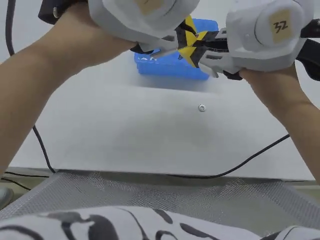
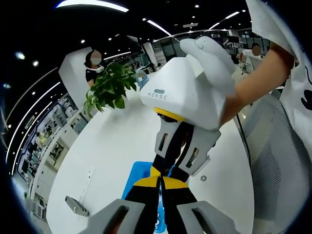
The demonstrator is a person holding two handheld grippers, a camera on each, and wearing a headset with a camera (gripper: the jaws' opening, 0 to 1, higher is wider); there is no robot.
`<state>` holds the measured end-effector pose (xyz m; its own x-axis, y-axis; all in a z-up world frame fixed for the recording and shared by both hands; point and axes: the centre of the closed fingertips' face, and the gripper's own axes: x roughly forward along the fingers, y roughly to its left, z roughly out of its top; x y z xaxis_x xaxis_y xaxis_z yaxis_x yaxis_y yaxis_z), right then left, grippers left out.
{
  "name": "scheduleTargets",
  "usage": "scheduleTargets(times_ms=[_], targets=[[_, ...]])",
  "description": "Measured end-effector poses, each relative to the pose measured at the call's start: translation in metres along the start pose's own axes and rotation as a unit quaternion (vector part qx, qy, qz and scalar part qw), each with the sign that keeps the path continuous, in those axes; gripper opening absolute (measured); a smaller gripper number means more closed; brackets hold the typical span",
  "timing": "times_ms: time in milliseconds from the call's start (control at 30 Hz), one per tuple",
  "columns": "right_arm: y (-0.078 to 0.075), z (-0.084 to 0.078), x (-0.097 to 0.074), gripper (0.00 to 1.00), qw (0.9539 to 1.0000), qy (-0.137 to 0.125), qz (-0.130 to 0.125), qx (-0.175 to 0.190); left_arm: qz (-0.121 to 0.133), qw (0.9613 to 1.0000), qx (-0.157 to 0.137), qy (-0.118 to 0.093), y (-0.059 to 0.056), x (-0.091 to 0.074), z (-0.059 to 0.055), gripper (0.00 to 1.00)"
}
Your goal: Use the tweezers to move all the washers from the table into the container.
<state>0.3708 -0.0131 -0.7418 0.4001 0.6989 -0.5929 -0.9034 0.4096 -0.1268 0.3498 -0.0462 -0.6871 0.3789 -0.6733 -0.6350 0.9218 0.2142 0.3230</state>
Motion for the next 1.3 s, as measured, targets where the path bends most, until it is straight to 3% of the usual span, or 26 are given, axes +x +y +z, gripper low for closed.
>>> scheduleTargets(times_ms=[267,400,633,967,1267,1300], targets=[[0.01,0.004,-0.02,0.05,0.9998,-0.021,0.0,0.008,-0.017,0.9997,0.001,-0.016,-0.01,-0.013,0.012,0.0],[0.012,0.004,-0.031,0.07,0.9994,-0.028,0.004,0.018,-0.027,0.9991,0.028,-0.017,-0.018,-0.017,0.021,0.0],[0.015,-0.002,-0.046,0.07,0.9991,-0.031,0.002,0.029,-0.045,0.9977,0.048,-0.019,-0.029,-0.016,0.032,0.0],[0.025,-0.023,-0.06,0.07,0.9983,-0.019,0.001,0.056,-0.073,0.9957,0.054,-0.018,-0.036,-0.014,0.026,0.0],[0.036,-0.046,-0.058,0.07,0.9969,0.002,0.007,0.078,-0.101,0.9939,0.043,-0.011,-0.045,-0.013,0.019,0.0],[0.037,-0.047,-0.057,0.07,0.9965,0.003,0.008,0.083,-0.102,0.9938,0.043,-0.009,-0.051,-0.008,0.021,0.0]])
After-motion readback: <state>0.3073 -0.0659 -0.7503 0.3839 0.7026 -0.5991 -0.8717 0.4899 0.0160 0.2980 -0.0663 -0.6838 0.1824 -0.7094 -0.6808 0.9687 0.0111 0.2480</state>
